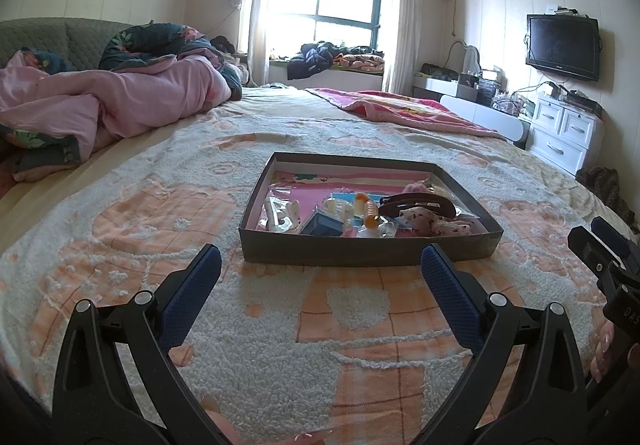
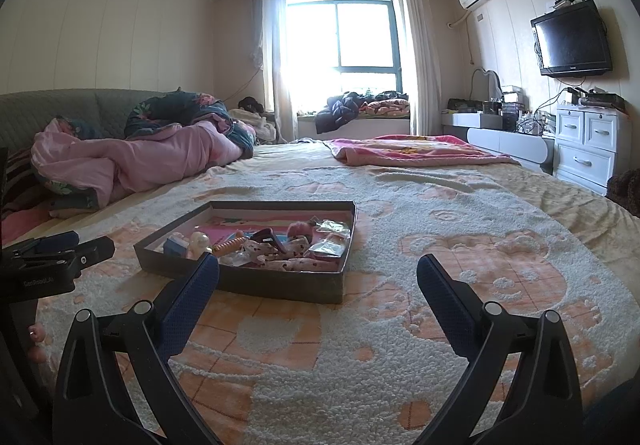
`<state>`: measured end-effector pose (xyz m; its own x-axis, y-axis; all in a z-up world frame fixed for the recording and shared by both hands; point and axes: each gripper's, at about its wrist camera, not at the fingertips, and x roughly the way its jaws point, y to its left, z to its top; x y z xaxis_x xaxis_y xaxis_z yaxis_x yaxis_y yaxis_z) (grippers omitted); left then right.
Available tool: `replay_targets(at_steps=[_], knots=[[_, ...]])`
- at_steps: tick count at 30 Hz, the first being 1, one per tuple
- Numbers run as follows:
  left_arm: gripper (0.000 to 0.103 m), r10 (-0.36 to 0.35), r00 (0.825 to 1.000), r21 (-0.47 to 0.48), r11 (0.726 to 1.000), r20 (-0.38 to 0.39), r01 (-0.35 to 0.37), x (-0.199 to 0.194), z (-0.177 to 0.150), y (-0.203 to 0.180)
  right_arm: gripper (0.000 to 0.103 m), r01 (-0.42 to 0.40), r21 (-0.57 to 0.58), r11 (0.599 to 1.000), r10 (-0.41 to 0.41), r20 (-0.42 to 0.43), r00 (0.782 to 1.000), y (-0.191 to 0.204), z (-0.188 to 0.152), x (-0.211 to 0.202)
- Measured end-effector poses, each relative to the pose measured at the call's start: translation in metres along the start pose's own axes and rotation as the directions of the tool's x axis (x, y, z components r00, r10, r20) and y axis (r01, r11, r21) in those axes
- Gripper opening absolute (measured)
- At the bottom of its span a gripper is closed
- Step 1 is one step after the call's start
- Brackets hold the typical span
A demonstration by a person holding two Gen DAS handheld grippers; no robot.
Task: Organize jewelry
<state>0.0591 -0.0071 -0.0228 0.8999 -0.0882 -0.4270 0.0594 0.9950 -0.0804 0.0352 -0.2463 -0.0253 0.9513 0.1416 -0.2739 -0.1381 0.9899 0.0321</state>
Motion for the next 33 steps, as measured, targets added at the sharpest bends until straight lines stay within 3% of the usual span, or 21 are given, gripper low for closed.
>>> replay_targets(at_steps=[33], knots=[[0.092,0.015,1.000,0.012,1.000,-0.008,-0.015,0.004,0.003,0.005,0.097,0.027,0.023,0.999,-0.026,-0.021,0.999,-0.010,0.000,0.003]])
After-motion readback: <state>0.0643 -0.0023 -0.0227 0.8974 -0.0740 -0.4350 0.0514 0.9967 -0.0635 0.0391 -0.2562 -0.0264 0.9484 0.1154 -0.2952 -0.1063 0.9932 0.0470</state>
